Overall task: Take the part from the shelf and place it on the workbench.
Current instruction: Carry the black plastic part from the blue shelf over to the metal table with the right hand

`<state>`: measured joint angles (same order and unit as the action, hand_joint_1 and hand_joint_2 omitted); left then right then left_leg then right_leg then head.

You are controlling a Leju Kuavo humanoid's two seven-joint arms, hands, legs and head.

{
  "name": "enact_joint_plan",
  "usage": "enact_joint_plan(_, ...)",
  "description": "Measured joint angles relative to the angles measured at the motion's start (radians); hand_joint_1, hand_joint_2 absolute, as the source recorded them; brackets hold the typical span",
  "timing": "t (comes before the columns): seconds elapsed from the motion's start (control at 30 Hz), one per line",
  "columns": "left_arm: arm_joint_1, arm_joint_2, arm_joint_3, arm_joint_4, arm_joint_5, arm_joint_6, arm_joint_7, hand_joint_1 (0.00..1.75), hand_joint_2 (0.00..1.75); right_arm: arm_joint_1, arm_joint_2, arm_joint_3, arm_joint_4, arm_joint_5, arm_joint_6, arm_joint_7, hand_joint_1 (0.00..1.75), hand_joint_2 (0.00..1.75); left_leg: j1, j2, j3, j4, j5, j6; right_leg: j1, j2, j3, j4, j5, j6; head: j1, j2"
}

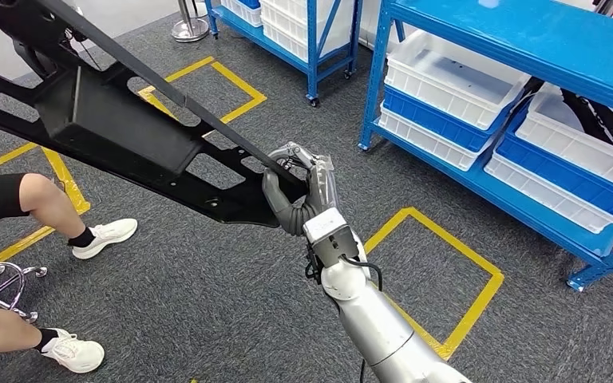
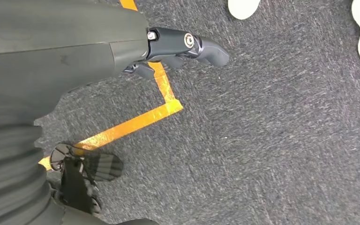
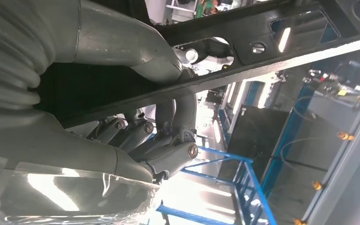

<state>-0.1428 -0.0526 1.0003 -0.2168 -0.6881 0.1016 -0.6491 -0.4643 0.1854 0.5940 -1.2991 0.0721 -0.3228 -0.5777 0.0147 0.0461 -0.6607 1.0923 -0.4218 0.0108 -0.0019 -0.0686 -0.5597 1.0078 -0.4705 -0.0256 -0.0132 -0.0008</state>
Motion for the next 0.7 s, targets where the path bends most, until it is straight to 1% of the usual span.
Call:
enact_joint_plan(0.03,-0.004,0.000,-0.003,-0.001,0.002,0.000,0.000,0.00,1.75,0.005,-0.003,-0.001,-0.008,0.002,0.000,0.000,1.75,1.75,-0.007,0.017,0.023,-0.044,0.010,0.009,0.002,-0.008,0.002,-0.002,-0.001,0.001,0.000,0.000)
enact_joint_plan(0.07,-0.007,0.000,-0.005,-0.001,0.005,0.000,-0.001,0.00,1.75,0.010,-0.006,-0.003,-0.016,0.004,0.000,0.000,1.75,1.75,-0.012,0.026,0.032,-0.063,0.010,0.016,0.003,-0.016,0.003,-0.005,-0.002,0.004,0.000,0.000)
enact_joint_plan(0.1,-0.008,0.000,-0.007,-0.002,0.008,0.000,-0.001,0.00,1.75,0.016,-0.008,-0.003,-0.024,0.006,0.001,0.002,1.75,1.75,-0.016,0.022,0.032,-0.065,0.010,0.022,0.004,-0.025,0.006,-0.009,-0.002,0.007,0.000,0.000)
enact_joint_plan(0.13,-0.008,0.000,-0.008,-0.002,0.011,0.000,-0.002,0.00,1.75,0.021,-0.009,-0.003,-0.033,0.009,0.002,0.005,1.75,1.75,-0.019,0.011,0.036,-0.075,0.014,0.028,0.005,-0.034,0.009,-0.014,-0.003,0.011,0.000,0.000)
enact_joint_plan(0.17,-0.007,0.000,-0.009,-0.002,0.014,0.000,-0.004,0.00,1.75,0.026,-0.010,-0.004,-0.043,0.012,0.004,0.009,1.75,1.75,-0.017,0.000,0.044,-0.089,0.020,0.031,0.007,-0.030,0.010,-0.013,-0.006,0.015,0.001,0.000)
enact_joint_plan(0.2,-0.006,0.000,-0.009,-0.002,0.017,-0.001,-0.005,0.00,1.75,0.029,-0.011,-0.004,-0.052,0.016,0.006,0.014,1.75,1.75,-0.014,-0.012,0.053,-0.104,0.028,0.036,0.008,-0.013,0.004,0.001,-0.015,0.017,0.001,0.000)
enact_joint_plan(0.23,-0.005,-0.001,-0.009,-0.003,0.020,-0.002,-0.006,0.00,1.75,0.031,-0.013,-0.004,-0.061,0.019,0.008,0.018,1.75,1.75,-0.011,-0.023,0.061,-0.118,0.036,0.039,0.007,0.012,-0.012,0.036,-0.032,0.016,0.003,0.000)
enact_joint_plan(0.27,-0.004,-0.003,-0.009,-0.003,0.022,-0.003,-0.007,0.00,1.75,0.034,-0.017,-0.004,-0.066,0.021,0.009,0.022,1.75,1.75,-0.008,-0.035,0.064,-0.125,0.041,0.040,0.004,0.040,-0.040,0.094,-0.057,0.014,0.006,0.000)
enact_joint_plan(0.3,-0.004,-0.004,-0.009,-0.003,0.024,-0.004,-0.008,0.00,1.75,0.038,-0.022,-0.004,-0.070,0.022,0.010,0.025,1.75,1.75,-0.008,-0.048,0.064,-0.128,0.043,0.043,0.000,0.058,-0.075,0.165,-0.084,0.011,0.008,0.000)
enact_joint_plan(0.33,-0.003,-0.004,-0.009,-0.003,0.026,-0.005,-0.008,0.00,1.75,0.044,-0.027,-0.004,-0.072,0.023,0.010,0.027,1.75,1.75,-0.007,-0.063,0.063,-0.128,0.043,0.043,-0.004,0.065,-0.109,0.228,-0.105,0.013,0.010,0.000)
enact_joint_plan(0.37,-0.002,-0.005,-0.009,-0.003,0.028,-0.006,-0.008,0.00,1.75,0.051,-0.032,-0.004,-0.073,0.024,0.011,0.028,1.75,1.75,-0.006,-0.079,0.062,-0.127,0.043,0.042,-0.009,0.067,-0.131,0.264,-0.112,0.020,0.011,0.000)
enact_joint_plan(0.4,0.000,-0.006,-0.009,-0.003,0.029,-0.006,-0.008,0.00,1.75,0.056,-0.035,-0.004,-0.074,0.025,0.011,0.028,1.75,1.75,-0.005,-0.095,0.061,-0.125,0.043,0.039,-0.015,0.068,-0.133,0.259,-0.101,0.031,0.011,0.000)
enact_joint_plan(0.43,0.001,-0.006,-0.009,-0.003,0.029,-0.006,-0.008,0.00,1.75,0.059,-0.037,-0.004,-0.076,0.025,0.012,0.028,1.75,1.75,-0.002,-0.110,0.060,-0.121,0.041,0.035,-0.022,0.070,-0.114,0.213,-0.076,0.046,0.012,0.000)
enact_joint_plan(0.47,0.002,-0.007,-0.009,-0.003,0.029,-0.006,-0.008,0.00,1.75,0.060,-0.038,-0.004,-0.079,0.025,0.012,0.028,1.75,1.75,0.001,-0.125,0.058,-0.113,0.038,0.028,-0.030,0.080,-0.081,0.140,-0.043,0.060,0.012,0.000)
enact_joint_plan(0.5,0.002,-0.006,-0.009,-0.003,0.029,-0.006,-0.008,0.00,1.75,0.060,-0.038,-0.004,-0.081,0.025,0.012,0.028,1.75,1.75,0.002,-0.138,0.053,-0.102,0.032,0.018,-0.034,0.092,-0.051,0.076,-0.019,0.068,0.014,0.000)
enact_joint_plan(0.53,0.003,-0.006,-0.009,-0.003,0.029,-0.006,-0.008,0.00,1.75,0.060,-0.038,-0.004,-0.084,0.024,0.012,0.029,1.75,1.75,0.003,-0.149,0.047,-0.092,0.027,0.009,-0.036,0.100,-0.029,0.031,-0.003,0.068,0.016,0.000)
enact_joint_plan(0.57,0.004,-0.006,-0.009,-0.004,0.029,-0.006,-0.009,0.00,1.75,0.060,-0.038,-0.004,-0.086,0.024,0.012,0.029,1.75,1.75,0.003,-0.157,0.040,-0.083,0.024,0.001,-0.035,0.106,-0.019,0.010,0.003,0.062,0.017,0.000)
enact_joint_plan(0.6,0.007,-0.005,-0.008,-0.004,0.029,-0.005,-0.009,0.00,1.75,0.060,-0.038,-0.003,-0.088,0.024,0.012,0.029,1.75,1.75,0.004,-0.164,0.035,-0.079,0.023,-0.005,-0.031,0.103,-0.019,0.012,0.002,0.051,0.017,0.000)
enact_joint_plan(0.63,0.011,-0.005,-0.009,-0.004,0.029,-0.005,-0.010,0.00,1.75,0.060,-0.037,-0.003,-0.089,0.024,0.013,0.030,1.75,1.75,0.008,-0.168,0.031,-0.077,0.023,-0.008,-0.030,0.097,-0.018,0.013,0.004,0.042,0.016,0.000)
enact_joint_plan(0.67,0.014,-0.006,-0.009,-0.004,0.029,-0.005,-0.010,0.00,1.75,0.060,-0.035,-0.003,-0.090,0.024,0.013,0.030,1.75,1.75,0.011,-0.161,0.029,-0.073,0.021,-0.012,-0.030,0.091,-0.017,0.012,0.006,0.036,0.015,0.000)
enact_joint_plan(0.7,0.017,-0.006,-0.009,-0.004,0.029,-0.005,-0.010,0.00,1.75,0.059,-0.032,-0.003,-0.092,0.025,0.013,0.030,1.75,1.75,0.013,-0.142,0.023,-0.060,0.014,-0.015,-0.031,0.085,-0.015,0.012,0.007,0.029,0.014,0.000)
